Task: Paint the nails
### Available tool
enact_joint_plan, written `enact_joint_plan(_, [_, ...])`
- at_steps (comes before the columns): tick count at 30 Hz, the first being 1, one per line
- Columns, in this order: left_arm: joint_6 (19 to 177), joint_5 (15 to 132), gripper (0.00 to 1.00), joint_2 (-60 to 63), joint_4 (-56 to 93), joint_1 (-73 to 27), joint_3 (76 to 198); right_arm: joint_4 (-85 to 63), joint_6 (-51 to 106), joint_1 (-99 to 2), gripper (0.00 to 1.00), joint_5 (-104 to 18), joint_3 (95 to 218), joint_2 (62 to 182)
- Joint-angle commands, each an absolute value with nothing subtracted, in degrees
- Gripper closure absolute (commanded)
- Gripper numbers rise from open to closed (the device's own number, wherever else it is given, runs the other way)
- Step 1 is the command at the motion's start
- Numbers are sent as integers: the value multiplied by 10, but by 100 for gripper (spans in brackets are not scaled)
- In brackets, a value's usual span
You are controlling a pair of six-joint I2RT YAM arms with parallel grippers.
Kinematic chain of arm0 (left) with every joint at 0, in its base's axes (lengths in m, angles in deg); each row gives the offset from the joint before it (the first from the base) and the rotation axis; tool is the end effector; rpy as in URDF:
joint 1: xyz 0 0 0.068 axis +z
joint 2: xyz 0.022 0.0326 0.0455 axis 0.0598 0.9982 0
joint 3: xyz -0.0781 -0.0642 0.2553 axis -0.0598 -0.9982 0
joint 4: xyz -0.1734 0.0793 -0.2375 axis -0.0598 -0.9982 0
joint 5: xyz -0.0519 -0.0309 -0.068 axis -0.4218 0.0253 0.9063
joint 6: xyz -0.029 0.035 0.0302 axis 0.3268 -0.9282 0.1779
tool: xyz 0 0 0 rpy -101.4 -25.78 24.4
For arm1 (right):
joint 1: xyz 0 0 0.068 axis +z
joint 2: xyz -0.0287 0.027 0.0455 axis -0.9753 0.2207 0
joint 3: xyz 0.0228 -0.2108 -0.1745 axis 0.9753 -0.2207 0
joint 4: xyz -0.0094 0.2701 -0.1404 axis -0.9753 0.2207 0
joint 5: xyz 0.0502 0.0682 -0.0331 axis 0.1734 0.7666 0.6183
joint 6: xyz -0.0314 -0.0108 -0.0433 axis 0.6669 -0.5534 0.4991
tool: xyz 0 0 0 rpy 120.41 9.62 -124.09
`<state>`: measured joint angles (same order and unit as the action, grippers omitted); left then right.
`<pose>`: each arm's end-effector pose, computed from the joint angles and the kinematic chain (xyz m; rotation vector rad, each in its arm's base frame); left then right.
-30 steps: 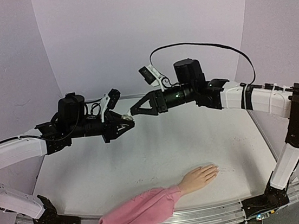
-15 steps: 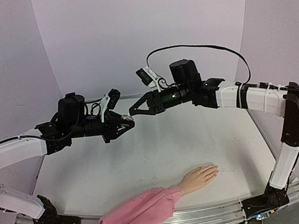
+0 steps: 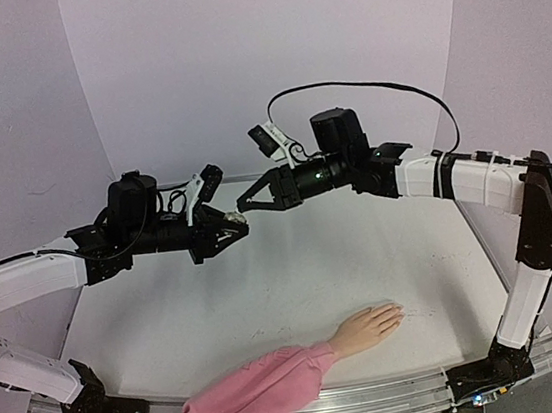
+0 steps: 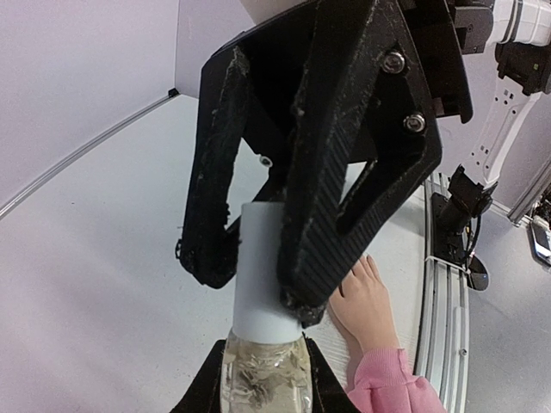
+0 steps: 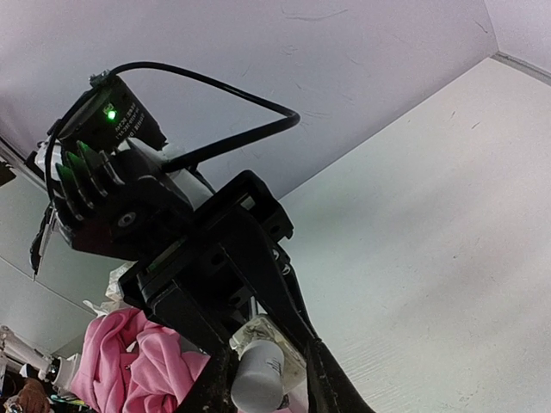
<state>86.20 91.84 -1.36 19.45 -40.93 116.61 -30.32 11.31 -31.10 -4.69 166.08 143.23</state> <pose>0.2278 -0.2458 0.2891 1.0465 1.6555 -0.9529 0.3073 0.3579 0.3478 -1.0226 1.4622 1.5229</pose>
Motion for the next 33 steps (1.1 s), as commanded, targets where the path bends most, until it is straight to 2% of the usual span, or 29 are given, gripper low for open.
enact_joint_plan(1, [850,919,100,-17,216,-411,1183,-322,122,-309,74,-25,1688,1434])
enact_joint_plan(10, [843,905,100,-15,212,-411,1175,-323,129,-310,100,-45,1678,1411])
enact_joint_plan(33, [831,899,100,-2,200,-412,1172,-333,128,-310,100,-56,1655,1377])
